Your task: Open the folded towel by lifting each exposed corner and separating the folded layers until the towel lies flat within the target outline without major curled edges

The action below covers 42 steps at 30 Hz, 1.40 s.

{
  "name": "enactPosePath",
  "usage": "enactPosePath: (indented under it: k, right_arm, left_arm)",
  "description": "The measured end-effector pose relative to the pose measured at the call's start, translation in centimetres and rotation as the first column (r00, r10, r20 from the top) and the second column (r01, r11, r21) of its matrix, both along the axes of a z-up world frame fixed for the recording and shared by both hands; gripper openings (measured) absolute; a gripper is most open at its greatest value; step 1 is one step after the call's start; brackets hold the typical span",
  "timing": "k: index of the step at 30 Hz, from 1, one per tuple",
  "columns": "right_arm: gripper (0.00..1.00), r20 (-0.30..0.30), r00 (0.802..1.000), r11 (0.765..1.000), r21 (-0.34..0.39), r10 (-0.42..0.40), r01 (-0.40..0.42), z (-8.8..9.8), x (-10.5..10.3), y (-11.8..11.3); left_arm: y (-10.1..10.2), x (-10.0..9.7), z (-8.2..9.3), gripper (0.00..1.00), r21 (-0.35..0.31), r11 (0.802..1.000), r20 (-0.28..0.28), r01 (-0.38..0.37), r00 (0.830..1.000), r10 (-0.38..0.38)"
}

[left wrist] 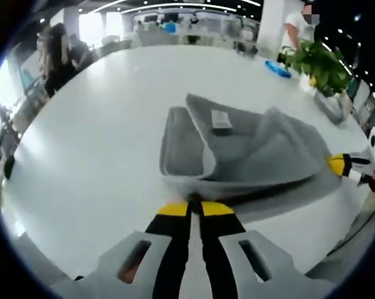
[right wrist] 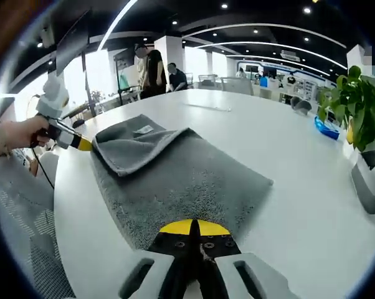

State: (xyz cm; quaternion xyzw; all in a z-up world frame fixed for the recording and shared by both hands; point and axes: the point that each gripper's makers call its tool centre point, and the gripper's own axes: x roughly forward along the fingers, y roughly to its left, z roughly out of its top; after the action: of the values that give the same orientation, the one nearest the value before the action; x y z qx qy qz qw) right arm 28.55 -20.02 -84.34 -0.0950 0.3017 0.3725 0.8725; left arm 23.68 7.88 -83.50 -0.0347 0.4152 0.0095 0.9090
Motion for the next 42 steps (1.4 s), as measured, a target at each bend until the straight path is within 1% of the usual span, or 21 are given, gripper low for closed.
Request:
enactPosePath:
  k: [2,10,13,15,19,20,21,24,26,28,30,31,32,34,35,36,37,38,39,40,42]
  right_arm:
    - [0.00,-0.001,1.000,1.000,0.000,0.001,-0.001,0.0,0.0,0.0]
    - [0.00,-0.010,1.000,1.000,0.013,-0.001,0.001,-0.1,0.1,0.0]
    - [0.00,-0.013,1.000,1.000,0.013,-0.001,0.001,-0.1,0.2,0.0]
    - [0.00,-0.014,1.000,1.000,0.012,-0.003,0.003,-0.1,0.2,0.0]
    - [0.00,-0.018,1.000,1.000,0.011,-0.003,0.003,-0.1,0.2,0.0]
    - [0.00,-0.021,1.000,1.000,0.016,-0.004,0.004,-0.1,0.2,0.0]
    - [0.00,-0.025,1.000,1.000,0.019,-0.005,0.006,-0.1,0.2,0.0]
    - [0.00,-0.031,1.000,1.000,0.019,-0.005,0.006,-0.2,0.2,0.0]
    - [0.00,-0.033,0.999,1.000,0.018,-0.004,0.004,-0.2,0.2,0.0]
    - [0.00,-0.034,0.999,1.000,0.018,-0.003,0.004,-0.2,0.2,0.0]
    - [0.00,-0.036,0.999,1.000,0.019,-0.003,0.004,-0.2,0.2,0.0]
    - [0.00,-0.038,0.999,1.000,0.020,-0.004,0.004,-0.2,0.2,0.0]
    - [0.00,-0.040,0.999,1.000,0.021,-0.004,0.004,-0.2,0.2,0.0]
    - [0.00,-0.043,0.999,1.000,0.023,-0.004,0.005,-0.2,0.2,0.0]
    - [0.00,-0.043,0.999,1.000,0.024,-0.003,0.004,-0.2,0.2,0.0]
    - [0.00,-0.043,0.999,1.000,0.025,-0.003,0.004,-0.2,0.2,0.0]
    - [0.00,-0.044,0.999,1.000,0.025,-0.002,0.004,-0.2,0.2,0.0]
    - [0.00,-0.043,0.999,1.000,0.026,-0.002,0.003,-0.1,0.2,0.0]
    - [0.00,-0.043,0.999,1.000,0.027,-0.002,0.003,-0.1,0.2,0.0]
    - [0.00,-0.042,0.999,1.000,0.027,-0.001,0.002,-0.1,0.2,0.0]
    - [0.00,-0.044,0.999,1.000,0.029,0.000,0.001,-0.1,0.2,0.0]
  left_arm:
    - [-0.1,0.0,-0.4,0.05,0.023,0.999,-0.014,0.026,1.000,-0.026]
    - [-0.1,-0.1,-0.7,0.04,0.002,0.999,-0.006,0.038,0.999,-0.038]
    - [-0.3,0.0,-0.8,0.04,0.048,0.994,-0.020,0.097,0.995,-0.096]
    - [-0.4,0.0,-0.7,0.04,0.051,0.993,-0.029,0.110,0.994,-0.108]
    - [-0.3,0.0,-0.3,0.05,-0.012,0.996,-0.050,0.086,0.995,-0.086]
    - [-0.2,0.0,0.5,0.06,-0.026,0.996,-0.028,0.087,0.996,-0.088]
    - [-0.2,0.3,1.4,0.07,-0.034,0.996,0.017,0.080,0.997,-0.079]
    - [-0.3,0.9,4.0,0.12,-0.006,0.995,0.112,0.104,0.988,-0.102]
    - [-0.5,0.9,5.1,0.13,0.010,0.993,0.133,0.117,0.984,-0.118]
    - [-1.5,1.6,7.0,0.16,0.034,0.987,0.206,0.157,0.965,-0.160]
    - [-3.3,2.1,8.9,0.17,0.047,0.976,0.270,0.213,0.938,-0.217]
    - [-4.5,2.3,9.6,0.18,0.058,0.964,0.292,0.260,0.919,-0.266]
    - [-4.9,2.7,9.7,0.19,0.079,0.955,0.296,0.286,0.908,-0.296]
    - [-6.4,2.9,9.5,0.20,0.151,0.918,0.278,0.366,0.875,-0.395]
    - [-7.2,2.9,9.3,0.20,0.177,0.896,0.259,0.408,0.858,-0.443]
    - [-8.2,2.8,8.8,0.20,0.214,0.861,0.228,0.461,0.833,-0.503]
    - [-8.9,2.7,8.4,0.20,0.233,0.838,0.209,0.493,0.816,-0.538]
    - [-9.3,2.7,8.1,0.20,0.239,0.828,0.199,0.507,0.809,-0.553]
    - [-10.2,2.6,7.6,0.20,0.247,0.807,0.169,0.537,0.796,-0.582]
    - [-10.6,2.5,7.1,0.20,0.251,0.795,0.148,0.552,0.790,-0.595]
    - [-11.7,2.5,6.0,0.20,0.307,0.731,0.083,0.609,0.748,-0.658]
